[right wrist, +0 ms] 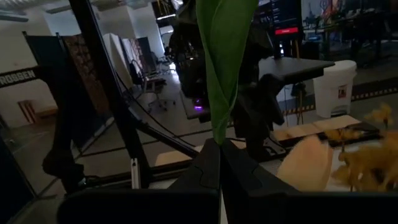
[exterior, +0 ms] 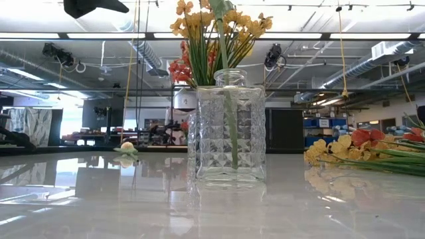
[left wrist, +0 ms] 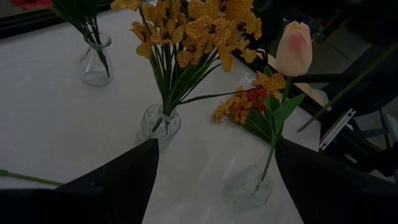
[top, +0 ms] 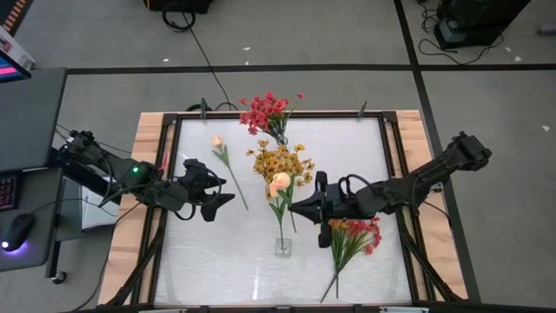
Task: Sort flowers into vase by color
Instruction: Put the right orange flower into the bottom transparent vase
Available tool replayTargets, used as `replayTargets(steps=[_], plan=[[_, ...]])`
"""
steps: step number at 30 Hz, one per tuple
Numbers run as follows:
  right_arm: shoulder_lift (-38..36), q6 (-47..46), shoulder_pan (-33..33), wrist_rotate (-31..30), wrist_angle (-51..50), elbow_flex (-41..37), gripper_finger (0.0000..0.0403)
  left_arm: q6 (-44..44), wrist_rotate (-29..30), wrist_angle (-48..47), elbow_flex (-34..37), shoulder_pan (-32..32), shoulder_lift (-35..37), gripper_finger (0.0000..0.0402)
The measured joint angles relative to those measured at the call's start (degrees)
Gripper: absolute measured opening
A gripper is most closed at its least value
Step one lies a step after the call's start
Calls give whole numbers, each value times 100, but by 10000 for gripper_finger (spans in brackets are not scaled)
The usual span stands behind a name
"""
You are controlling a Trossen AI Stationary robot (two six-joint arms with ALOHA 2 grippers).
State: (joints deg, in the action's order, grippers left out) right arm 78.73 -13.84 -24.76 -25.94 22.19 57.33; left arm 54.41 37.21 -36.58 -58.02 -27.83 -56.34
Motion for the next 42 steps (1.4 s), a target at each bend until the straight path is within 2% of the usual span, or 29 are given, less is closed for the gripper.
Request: replayTargets(steps=[7,14,28,34,42], plan=[[89,57,-69,-103,1040,-599,9,0,1,-1,0,2,0,327],[86,35,-115,16,1219,-918,9,0,0,-1,0,2,-1,327],[86,179,-207,-159,2643,-1922,9,0,0,0,0,0,0,327],[98,198,-235,-209,2976,-2084,9,0,0,0,0,0,0,327],[1054,207,-289,-211,4406,-2084,9,0,1,0,0,2,-1,327]])
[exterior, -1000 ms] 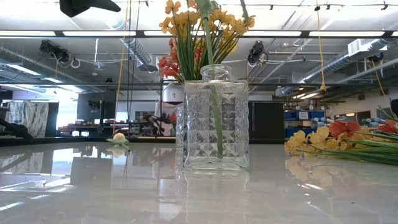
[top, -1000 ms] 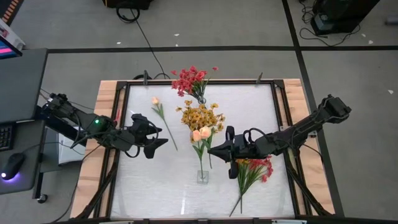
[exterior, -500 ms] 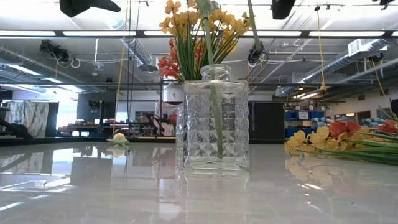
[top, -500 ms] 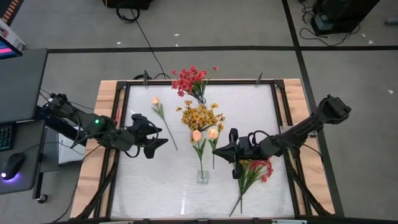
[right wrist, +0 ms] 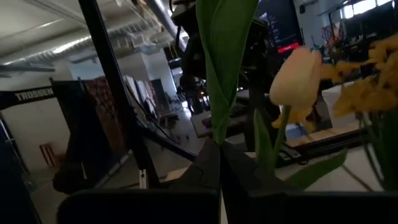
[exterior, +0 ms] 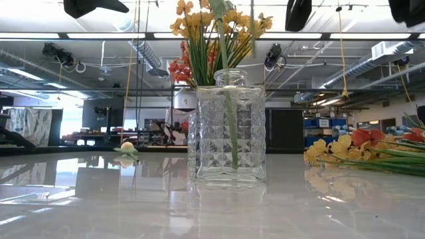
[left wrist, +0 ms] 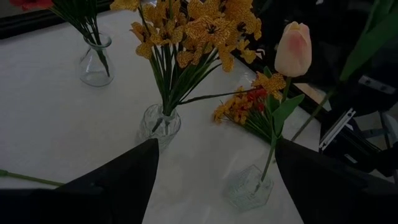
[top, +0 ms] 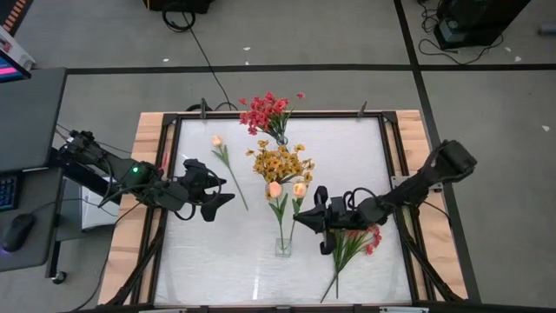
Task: Sort flowers into vase by color
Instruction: Put the right orange flower into the bottom transparent vase
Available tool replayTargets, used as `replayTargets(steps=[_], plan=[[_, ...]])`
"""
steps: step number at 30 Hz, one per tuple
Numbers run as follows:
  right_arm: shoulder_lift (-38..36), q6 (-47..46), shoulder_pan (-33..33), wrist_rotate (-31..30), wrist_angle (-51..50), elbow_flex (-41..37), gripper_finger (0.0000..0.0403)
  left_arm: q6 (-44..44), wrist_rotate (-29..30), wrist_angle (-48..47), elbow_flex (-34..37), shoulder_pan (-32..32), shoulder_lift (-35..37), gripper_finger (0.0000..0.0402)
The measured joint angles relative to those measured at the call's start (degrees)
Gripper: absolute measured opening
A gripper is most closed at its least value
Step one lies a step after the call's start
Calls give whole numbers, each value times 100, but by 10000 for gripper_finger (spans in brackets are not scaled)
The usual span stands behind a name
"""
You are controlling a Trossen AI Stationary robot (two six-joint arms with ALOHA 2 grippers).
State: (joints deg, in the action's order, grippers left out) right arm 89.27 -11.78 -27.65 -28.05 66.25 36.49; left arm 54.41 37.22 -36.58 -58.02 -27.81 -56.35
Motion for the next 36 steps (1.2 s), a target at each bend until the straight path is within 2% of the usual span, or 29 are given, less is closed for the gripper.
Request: replayTargets(steps=[7,18,36], plan=[[730,-56,-136,-216,1089,64,9,0,0,0,0,-1,1,327],[914,-12,-154,-440,851,273,9,0,-1,0,0,0,-1,327],[910,-19,-143,-450,545,273,9,0,-1,0,0,0,-1,327]])
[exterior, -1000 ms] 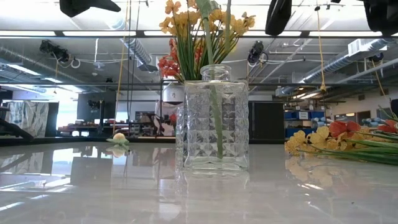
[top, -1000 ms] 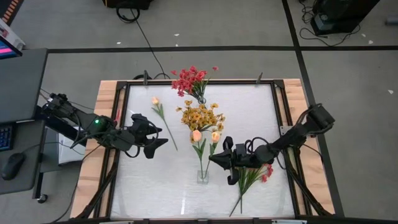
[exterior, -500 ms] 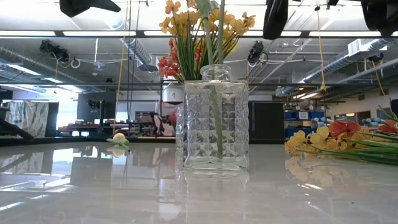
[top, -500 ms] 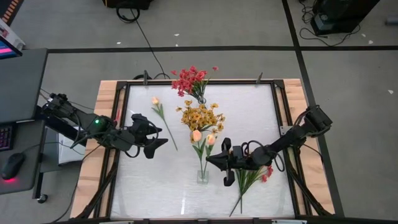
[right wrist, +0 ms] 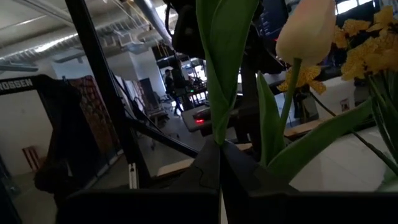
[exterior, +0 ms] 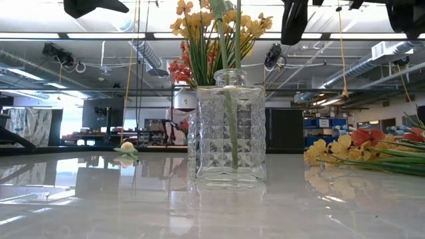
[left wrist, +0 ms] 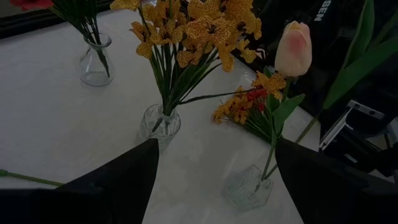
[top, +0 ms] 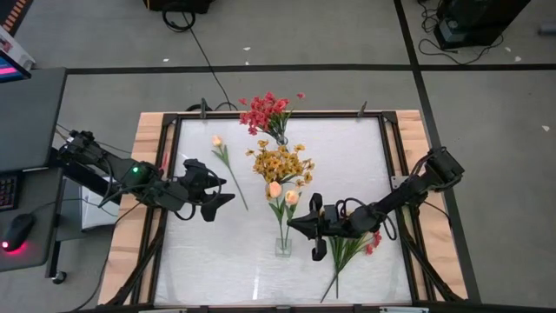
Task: Sort flowers into vase by color
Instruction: Put the right orange flower into the bottom transparent vase
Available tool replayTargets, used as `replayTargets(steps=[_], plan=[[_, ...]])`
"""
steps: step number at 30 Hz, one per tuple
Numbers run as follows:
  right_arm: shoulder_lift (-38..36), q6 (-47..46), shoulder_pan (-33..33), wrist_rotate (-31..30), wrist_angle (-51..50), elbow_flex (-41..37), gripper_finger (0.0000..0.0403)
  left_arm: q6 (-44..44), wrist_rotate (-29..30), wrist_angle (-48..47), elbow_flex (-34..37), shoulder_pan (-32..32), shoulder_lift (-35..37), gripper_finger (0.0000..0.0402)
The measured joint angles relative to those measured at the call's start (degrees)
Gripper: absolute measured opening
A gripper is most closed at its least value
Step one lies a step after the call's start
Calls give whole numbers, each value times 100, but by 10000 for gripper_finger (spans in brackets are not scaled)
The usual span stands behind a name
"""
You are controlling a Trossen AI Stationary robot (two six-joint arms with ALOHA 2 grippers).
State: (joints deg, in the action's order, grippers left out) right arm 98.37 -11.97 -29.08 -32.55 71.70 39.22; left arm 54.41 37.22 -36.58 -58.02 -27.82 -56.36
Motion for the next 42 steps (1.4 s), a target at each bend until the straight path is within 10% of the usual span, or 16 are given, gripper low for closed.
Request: replayTargets(steps=[42], plan=[[-2,-356,26,942,-692,0,12,0,1,0,0,0,0,327]])
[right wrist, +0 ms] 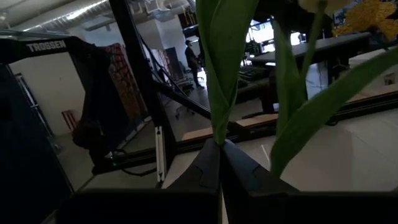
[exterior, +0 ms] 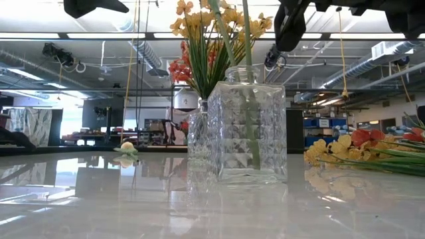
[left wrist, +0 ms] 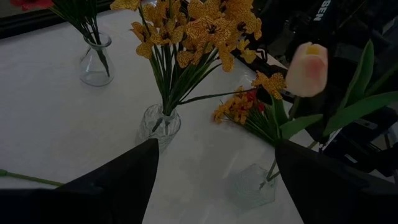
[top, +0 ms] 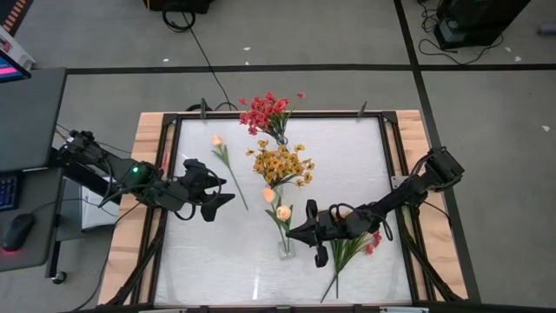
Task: Sort flowers into vase by color
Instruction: Put the right orange flower into the bottom transparent vase
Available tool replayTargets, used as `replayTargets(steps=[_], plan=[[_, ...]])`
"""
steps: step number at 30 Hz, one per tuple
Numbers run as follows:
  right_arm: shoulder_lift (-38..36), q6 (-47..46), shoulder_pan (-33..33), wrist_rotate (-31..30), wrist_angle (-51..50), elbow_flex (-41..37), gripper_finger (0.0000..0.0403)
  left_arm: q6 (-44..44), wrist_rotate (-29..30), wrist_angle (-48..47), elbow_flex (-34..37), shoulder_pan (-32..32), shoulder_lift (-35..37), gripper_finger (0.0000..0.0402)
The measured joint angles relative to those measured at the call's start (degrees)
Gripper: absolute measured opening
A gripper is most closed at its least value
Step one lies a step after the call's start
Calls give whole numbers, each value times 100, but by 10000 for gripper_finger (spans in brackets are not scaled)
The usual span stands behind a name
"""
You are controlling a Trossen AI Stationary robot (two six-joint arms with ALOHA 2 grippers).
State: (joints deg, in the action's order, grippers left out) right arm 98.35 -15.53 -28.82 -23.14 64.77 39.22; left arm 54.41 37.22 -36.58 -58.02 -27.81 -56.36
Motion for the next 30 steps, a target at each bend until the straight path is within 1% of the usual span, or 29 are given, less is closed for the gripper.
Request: replayTargets(steps=[3,9,12,22,30], plan=[[0,-1,11,55,0,0,23,0,-1,0,0,-2,0,327],[0,-2,13,55,-21,0,59,0,1,0,0,-1,2,327],[0,0,17,50,-41,0,69,0,-1,0,0,0,2,327],[0,-2,47,46,-59,0,75,0,-1,0,0,0,0,327],[0,-253,74,177,26,0,75,0,-1,0,0,0,1,327]])
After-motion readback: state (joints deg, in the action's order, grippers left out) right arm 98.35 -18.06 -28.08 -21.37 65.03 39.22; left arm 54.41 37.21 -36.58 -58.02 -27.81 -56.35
